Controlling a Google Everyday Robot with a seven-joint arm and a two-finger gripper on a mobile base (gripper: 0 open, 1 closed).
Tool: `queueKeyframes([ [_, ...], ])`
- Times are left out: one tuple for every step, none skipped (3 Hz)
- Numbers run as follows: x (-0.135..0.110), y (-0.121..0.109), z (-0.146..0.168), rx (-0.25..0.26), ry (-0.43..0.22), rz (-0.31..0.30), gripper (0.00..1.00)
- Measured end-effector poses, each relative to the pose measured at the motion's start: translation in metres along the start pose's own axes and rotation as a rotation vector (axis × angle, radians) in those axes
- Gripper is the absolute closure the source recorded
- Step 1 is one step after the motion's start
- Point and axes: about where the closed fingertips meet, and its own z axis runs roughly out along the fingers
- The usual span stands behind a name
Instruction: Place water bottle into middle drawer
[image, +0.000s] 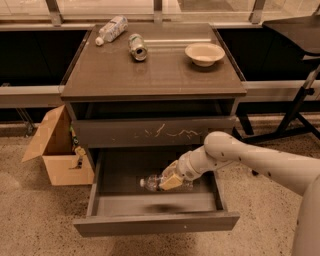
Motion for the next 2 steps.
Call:
queueKeyframes([
  [0.003,-0.005,0.011,0.009,0.030,-0.044,1.00],
  [0.007,-0.016,0.022,0.027,0.029,-0.105,1.00],
])
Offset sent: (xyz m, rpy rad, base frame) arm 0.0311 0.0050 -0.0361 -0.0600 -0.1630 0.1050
